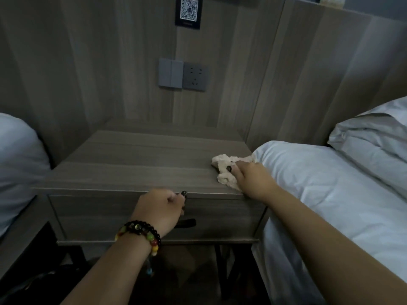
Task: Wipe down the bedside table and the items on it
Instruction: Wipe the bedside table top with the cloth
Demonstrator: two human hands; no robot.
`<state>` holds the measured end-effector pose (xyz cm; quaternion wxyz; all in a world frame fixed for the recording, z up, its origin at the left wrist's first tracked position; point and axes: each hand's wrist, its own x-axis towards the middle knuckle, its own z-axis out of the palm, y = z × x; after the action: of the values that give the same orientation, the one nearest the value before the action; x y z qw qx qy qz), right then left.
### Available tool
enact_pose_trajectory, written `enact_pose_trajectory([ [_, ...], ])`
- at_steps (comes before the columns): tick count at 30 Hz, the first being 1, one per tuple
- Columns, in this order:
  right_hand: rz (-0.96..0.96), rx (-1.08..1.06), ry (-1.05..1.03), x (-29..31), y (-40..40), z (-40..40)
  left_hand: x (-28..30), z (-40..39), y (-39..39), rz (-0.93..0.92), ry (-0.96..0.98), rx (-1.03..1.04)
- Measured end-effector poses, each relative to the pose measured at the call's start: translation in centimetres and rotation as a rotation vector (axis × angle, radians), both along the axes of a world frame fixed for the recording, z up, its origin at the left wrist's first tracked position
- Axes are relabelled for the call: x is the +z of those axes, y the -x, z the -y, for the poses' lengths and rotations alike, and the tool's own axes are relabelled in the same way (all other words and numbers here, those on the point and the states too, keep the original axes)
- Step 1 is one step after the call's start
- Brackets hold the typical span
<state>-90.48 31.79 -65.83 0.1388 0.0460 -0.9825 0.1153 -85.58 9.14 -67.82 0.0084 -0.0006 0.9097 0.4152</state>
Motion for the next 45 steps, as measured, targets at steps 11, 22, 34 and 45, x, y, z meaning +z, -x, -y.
enact_pose_trajectory([
  [11,-0.046,0.035,-0.095,-1.2,-2.2,1.4,-0.5,-3.2,0.2,0.328,-0.484,0.1],
  [22,0.016,0.039,-0.085,-1.8,-1.9,2.0,-2.0,-5.7,0.0,0.25,-0.774,0.355],
  [34,-0.111,-0.088,-0.022,-2.0,-1.8,0.6,-1.8,-5.8,-0.2,0.154,-0.692,0.314],
  [45,-0.096,0.093,-0.096,-0.8,-2.4,-0.8,-2.5,-6.0,0.2,0.139,-0.708,0.315],
])
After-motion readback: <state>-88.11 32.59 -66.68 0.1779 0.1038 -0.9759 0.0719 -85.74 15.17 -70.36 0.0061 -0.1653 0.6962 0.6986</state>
